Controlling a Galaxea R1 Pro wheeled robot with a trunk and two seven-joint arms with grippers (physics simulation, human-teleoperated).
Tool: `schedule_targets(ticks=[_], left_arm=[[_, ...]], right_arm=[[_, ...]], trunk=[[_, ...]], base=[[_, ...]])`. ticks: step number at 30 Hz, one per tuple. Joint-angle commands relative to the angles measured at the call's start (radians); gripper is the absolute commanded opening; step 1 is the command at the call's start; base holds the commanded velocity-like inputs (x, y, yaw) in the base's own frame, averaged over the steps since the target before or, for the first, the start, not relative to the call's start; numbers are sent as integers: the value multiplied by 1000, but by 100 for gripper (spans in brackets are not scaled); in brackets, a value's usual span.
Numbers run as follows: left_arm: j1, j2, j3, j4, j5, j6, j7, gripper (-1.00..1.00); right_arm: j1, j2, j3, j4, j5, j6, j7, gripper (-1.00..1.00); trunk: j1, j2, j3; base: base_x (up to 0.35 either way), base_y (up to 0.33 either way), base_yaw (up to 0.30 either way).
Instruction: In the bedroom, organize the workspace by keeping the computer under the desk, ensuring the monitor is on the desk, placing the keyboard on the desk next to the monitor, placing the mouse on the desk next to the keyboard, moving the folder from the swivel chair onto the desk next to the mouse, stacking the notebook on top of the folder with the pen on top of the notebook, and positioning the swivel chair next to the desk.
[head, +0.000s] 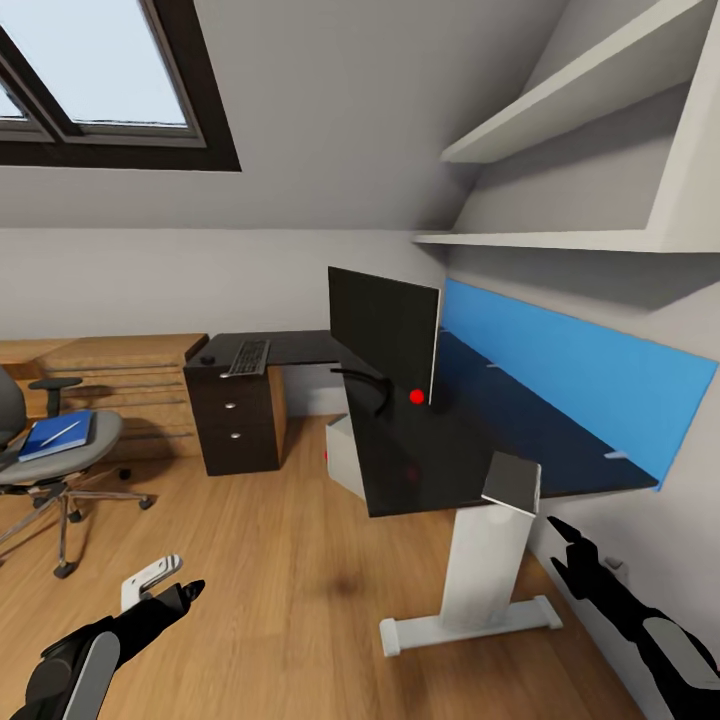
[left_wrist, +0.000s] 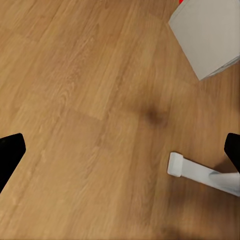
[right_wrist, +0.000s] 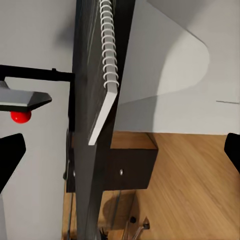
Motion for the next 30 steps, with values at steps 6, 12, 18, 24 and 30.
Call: schedule_targets(ticks=[6, 12, 18, 24, 30], left_arm=[[-1, 0, 0, -1, 10, 2, 9, 100], [-1, 0, 0, -1, 11, 4, 8, 100], [-1, 0, 0, -1, 10, 4, 7, 100], [-1, 0, 0, -1, 11, 3, 7, 100], [-1, 0, 0, -1, 10, 4, 7, 100]], right_arm=[[-1, 0, -3, 1, -5, 7, 1, 100], [-1, 0, -3, 1, -3, 7, 1, 100], [-1, 0, -3, 1, -2, 7, 1, 100], [-1, 0, -3, 1, -1, 7, -1, 100], [-1, 0, -3, 2, 0, 7, -5, 100]], trunk=[[0, -1, -1], [0, -1, -1], [0, -1, -1], [0, -1, -1], [0, -1, -1]], base=[[108, 0, 0], [81, 0, 0], [36, 0, 0], [189, 0, 0], [89, 0, 0]])
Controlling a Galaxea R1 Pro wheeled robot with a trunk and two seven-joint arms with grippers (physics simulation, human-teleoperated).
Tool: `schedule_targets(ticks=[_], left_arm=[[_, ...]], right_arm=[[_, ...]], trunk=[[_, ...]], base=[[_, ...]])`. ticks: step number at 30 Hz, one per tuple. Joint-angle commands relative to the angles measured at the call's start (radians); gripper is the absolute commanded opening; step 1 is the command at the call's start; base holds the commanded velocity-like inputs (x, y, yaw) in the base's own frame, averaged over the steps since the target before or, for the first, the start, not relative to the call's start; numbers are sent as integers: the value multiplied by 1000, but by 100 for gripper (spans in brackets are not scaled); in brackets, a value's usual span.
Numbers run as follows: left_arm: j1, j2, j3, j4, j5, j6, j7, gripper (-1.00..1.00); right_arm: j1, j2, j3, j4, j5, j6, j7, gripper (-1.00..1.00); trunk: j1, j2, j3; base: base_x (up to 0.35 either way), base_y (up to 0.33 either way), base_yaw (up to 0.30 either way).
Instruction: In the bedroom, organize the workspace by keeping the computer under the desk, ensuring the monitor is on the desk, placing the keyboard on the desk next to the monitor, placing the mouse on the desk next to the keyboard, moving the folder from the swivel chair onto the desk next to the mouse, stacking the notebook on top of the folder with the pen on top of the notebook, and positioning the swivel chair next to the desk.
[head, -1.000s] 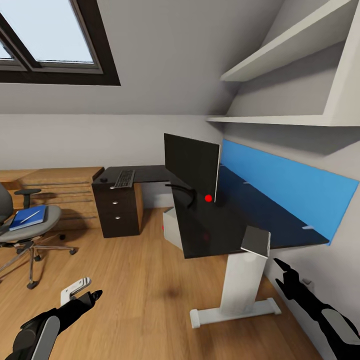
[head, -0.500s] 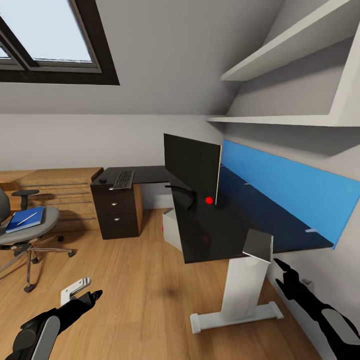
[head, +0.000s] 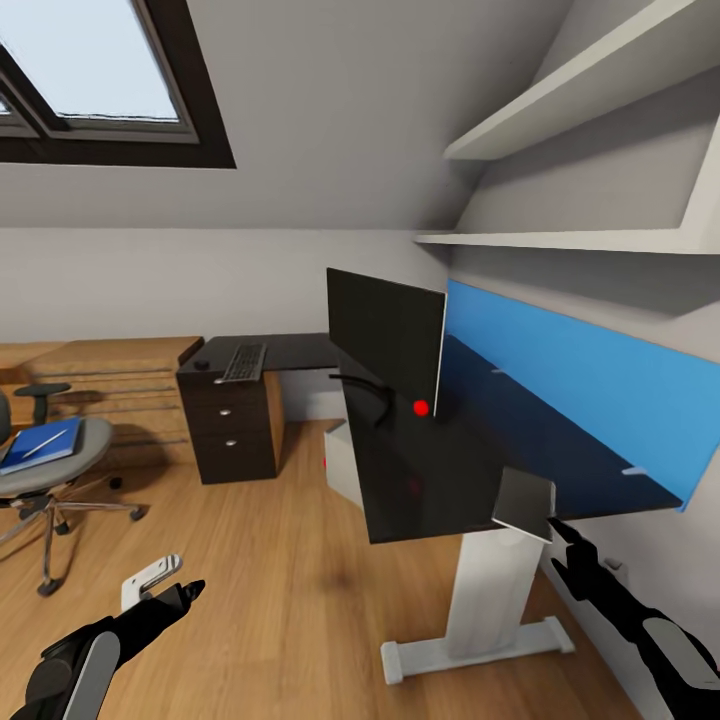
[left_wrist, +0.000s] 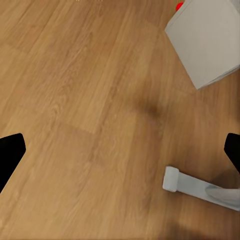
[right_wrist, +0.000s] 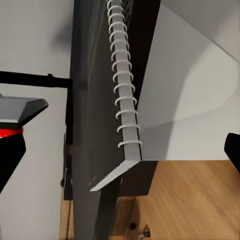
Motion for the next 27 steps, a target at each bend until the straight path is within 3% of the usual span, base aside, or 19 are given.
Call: schedule_targets(ticks=[1, 16, 22, 27], left_arm=[[-1, 0, 0, -1, 11, 4, 9, 100], [-1, 0, 1, -1, 11, 6, 7, 100], [-1, 0, 1, -1, 11, 7, 8, 100], [-1, 0, 1, -1, 11, 7, 7, 100]], right_arm=[[-1, 0, -3, 1, -5, 8, 0, 100], [-1, 1, -2, 5, -5, 8, -7, 100], [-1, 2, -3, 5, -7, 9, -65, 100], [-1, 2, -3, 5, -7, 7, -72, 100]], trunk=[[0, -1, -1], [0, -1, -1], [0, -1, -1], [0, -1, -1]], base=[[220, 0, 0], [64, 0, 0], [1, 0, 0], [0, 0, 0]])
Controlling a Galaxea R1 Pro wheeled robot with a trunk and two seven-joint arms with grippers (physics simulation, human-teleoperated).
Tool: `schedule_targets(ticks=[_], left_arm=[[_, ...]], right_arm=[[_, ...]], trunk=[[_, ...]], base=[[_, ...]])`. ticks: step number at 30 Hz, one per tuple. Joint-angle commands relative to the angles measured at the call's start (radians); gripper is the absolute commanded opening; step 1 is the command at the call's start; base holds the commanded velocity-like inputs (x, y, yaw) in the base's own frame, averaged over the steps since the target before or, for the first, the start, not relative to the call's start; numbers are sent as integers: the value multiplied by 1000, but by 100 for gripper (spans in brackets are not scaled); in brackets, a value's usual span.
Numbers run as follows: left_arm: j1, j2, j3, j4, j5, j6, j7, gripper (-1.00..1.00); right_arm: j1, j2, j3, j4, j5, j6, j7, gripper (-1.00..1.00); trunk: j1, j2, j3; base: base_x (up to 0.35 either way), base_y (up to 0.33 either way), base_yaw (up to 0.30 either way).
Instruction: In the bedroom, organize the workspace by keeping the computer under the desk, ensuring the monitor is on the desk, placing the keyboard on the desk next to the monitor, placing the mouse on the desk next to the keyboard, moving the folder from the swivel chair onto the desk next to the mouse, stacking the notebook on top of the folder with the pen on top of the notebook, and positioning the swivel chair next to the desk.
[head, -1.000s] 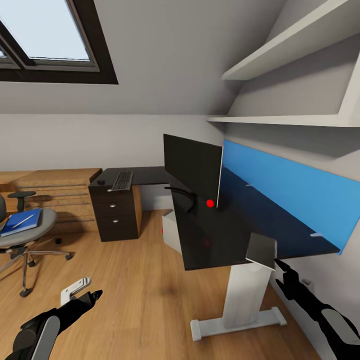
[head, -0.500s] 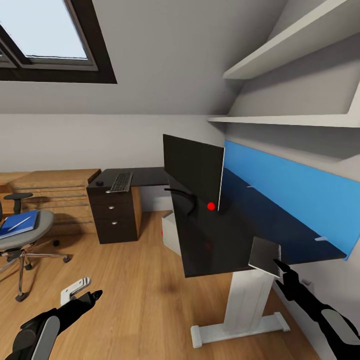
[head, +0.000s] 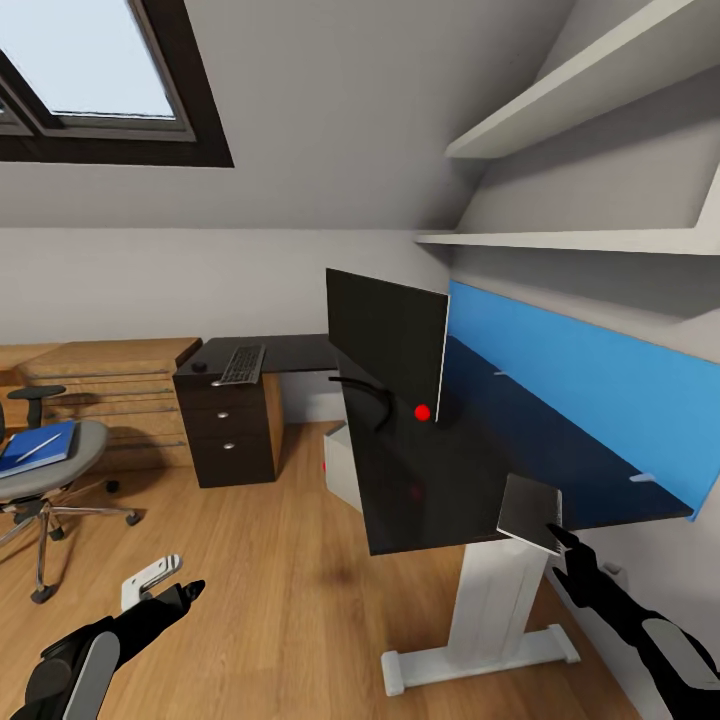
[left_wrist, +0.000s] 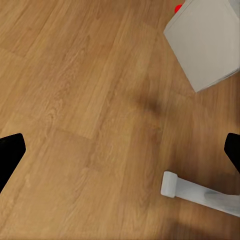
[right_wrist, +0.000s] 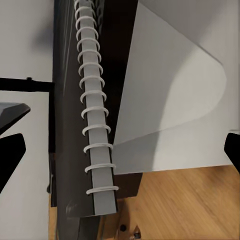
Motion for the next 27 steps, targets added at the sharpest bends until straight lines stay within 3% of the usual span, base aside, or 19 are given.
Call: schedule_targets(ticks=[1, 27], left_arm=[[-1, 0, 0, -1, 11, 4, 9, 100], [-1, 0, 0, -1, 11, 4, 9, 100]], right_arm=[[0, 0, -3, 0, -5, 7, 1, 100], [0, 10, 1, -5, -3, 9, -1, 100]], trunk=[[0, -1, -1], [0, -1, -1]], base=[[0, 0, 0], [0, 0, 0]])
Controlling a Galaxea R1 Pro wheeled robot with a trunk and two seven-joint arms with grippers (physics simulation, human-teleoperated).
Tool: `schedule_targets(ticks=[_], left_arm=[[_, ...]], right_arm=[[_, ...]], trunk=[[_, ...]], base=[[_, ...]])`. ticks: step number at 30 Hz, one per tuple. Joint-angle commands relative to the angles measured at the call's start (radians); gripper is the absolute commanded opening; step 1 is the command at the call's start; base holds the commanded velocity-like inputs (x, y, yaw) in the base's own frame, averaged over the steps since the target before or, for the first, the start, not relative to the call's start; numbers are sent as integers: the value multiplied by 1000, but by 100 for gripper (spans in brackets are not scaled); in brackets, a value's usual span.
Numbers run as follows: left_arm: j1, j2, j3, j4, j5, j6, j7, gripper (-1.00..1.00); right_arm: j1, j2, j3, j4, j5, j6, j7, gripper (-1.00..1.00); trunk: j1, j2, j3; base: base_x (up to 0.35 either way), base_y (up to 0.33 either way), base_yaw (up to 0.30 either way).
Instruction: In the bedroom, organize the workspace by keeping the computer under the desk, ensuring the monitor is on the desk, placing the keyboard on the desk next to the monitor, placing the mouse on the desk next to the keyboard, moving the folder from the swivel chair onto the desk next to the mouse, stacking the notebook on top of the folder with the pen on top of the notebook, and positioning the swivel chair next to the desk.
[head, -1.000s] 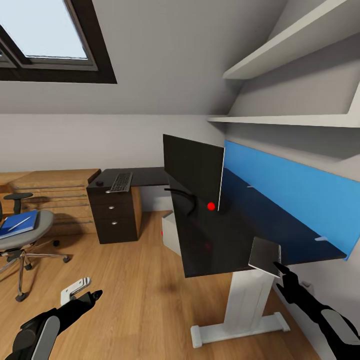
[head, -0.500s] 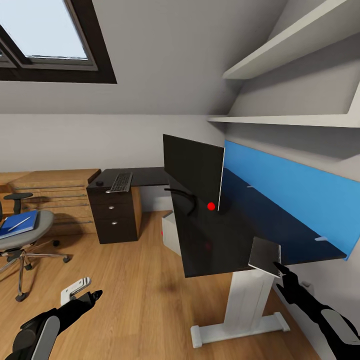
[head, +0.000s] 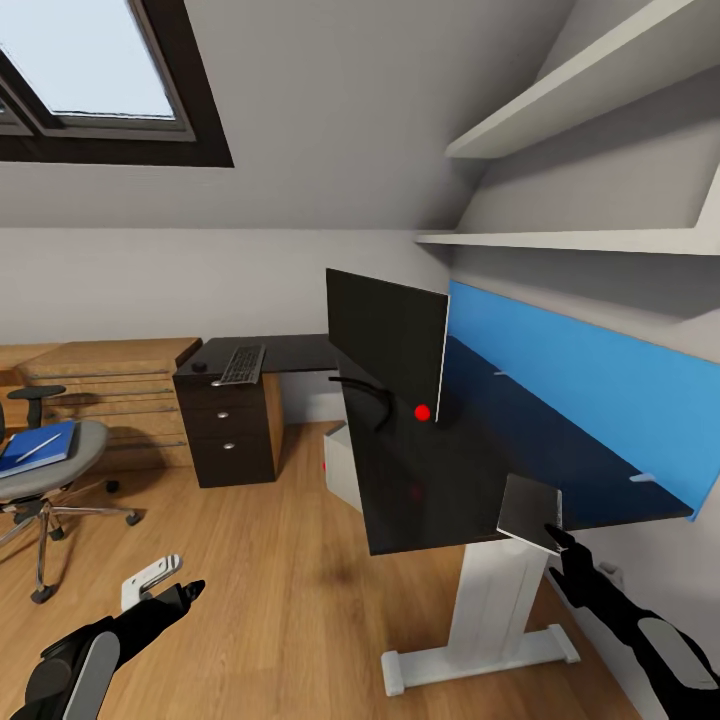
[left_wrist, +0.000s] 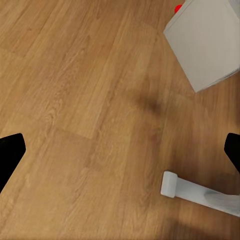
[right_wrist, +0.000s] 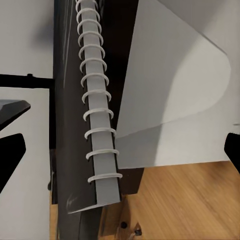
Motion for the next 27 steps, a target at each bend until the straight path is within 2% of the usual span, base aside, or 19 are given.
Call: schedule_targets(ticks=[1, 5, 22, 23, 27], left_arm=[[-1, 0, 0, -1, 11, 4, 9, 100], [-1, 0, 0, -1, 11, 3, 9, 100], [-1, 0, 0, -1, 11, 4, 9, 100], [-1, 0, 0, -1, 11, 4, 9, 100], [-1, 0, 0, -1, 11, 4, 9, 100]], right_arm=[[-1, 1, -3, 0, -4, 7, 1, 100], [-1, 1, -3, 0, -4, 6, 1, 100], [-1, 1, -3, 0, -4, 7, 0, 100], [-1, 1, -3, 0, -4, 7, -1, -100], [-1, 1, -3, 0, -4, 8, -1, -100]], trunk=[[0, -1, -1], [-15, 27, 11], [-15, 27, 11], [-15, 27, 11], [-15, 27, 11]], base=[[0, 0, 0], [0, 0, 0], [0, 0, 0], [0, 0, 0], [0, 0, 0]])
